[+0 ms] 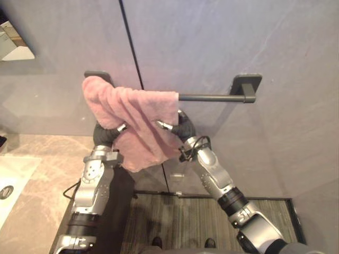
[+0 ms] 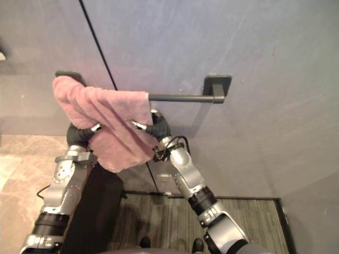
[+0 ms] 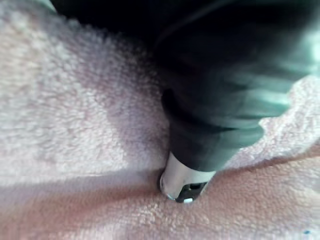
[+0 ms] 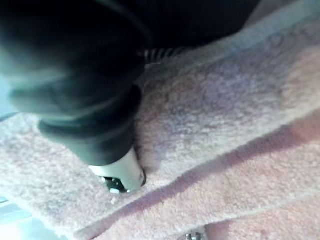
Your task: Organize washtable
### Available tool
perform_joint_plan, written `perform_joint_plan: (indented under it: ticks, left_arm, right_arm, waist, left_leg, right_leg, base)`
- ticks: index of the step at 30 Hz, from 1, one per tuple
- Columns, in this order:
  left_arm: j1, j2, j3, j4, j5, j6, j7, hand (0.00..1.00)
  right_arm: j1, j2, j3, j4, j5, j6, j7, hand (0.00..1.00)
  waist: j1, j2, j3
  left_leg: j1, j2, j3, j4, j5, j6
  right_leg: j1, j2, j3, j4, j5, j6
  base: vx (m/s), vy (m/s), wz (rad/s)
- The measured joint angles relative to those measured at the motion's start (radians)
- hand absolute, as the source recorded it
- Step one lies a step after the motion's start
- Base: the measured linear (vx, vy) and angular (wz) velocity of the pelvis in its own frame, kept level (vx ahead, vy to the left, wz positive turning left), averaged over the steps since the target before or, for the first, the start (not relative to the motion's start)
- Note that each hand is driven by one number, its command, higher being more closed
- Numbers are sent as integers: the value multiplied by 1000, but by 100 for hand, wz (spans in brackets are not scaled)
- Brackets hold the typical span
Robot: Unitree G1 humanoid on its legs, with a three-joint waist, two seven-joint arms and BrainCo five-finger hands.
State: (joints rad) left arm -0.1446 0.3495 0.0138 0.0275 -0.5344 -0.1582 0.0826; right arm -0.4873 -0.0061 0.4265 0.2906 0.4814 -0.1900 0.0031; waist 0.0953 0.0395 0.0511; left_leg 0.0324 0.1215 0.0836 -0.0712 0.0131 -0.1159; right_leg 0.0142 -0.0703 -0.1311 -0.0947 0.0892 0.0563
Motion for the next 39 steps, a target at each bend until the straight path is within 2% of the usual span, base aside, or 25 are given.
perform_joint_plan:
  ticks: [4, 9, 15, 22, 30, 39]
  left_arm:
    - [1, -72, 54, -62, 25, -5, 12, 100]
    - [11, -95, 75, -118, 67, -6, -2, 100]
    - [15, -150, 40, -134, 118, -5, -56, 100]
    - [-2, -176, 27, -150, 154, -5, -66, 100]
    - [-34, -192, 19, -148, 158, -5, -82, 100]
    - [-29, -228, 19, -118, 175, -4, -82, 100]
  right_arm:
    - [3, 0, -38, 0, -25, 1, 3, 100]
    - [26, 1, -138, -23, -71, 4, 25, 100]
    - [68, 0, -250, -125, -98, 5, 26, 100]
    - [89, -1, -301, -176, -113, 5, 26, 100]
    - [93, -2, -340, -198, -121, 5, 26, 100]
    - [137, 1, -343, -198, -120, 10, 37, 100]
  waist:
    - [-4, 2, 3]
    - [-7, 5, 9]
    - [-36, 5, 10]
    - [-81, 2, 12]
    - [-85, 1, 43]
    - [-85, 3, 46]
  left_leg:
    - [25, -3, 0, -24, 13, 2]
    - [33, -5, -1, -30, 13, 2]
    - [40, -2, 10, -29, 18, 1]
    - [50, -2, 32, -29, 17, 0]
    - [64, -1, 61, -25, 15, 2]
    - [63, -1, 64, -26, 13, 3]
  right_leg:
    - [6, -2, -4, 4, 0, 0]
    - [18, -3, -10, 5, 0, 0]
    - [17, -1, -6, 4, 0, 1]
    - [16, 0, 14, 3, 3, 4]
    - [14, 10, 49, 3, 7, 9]
    - [13, 11, 50, 1, 7, 10]
  base:
    - [0, 0, 0]
    - [-31, 8, 1]
    - [-7, 5, -3]
    - [27, 13, -9]
    - [1, 5, -10]
    - [-1, 1, 0]
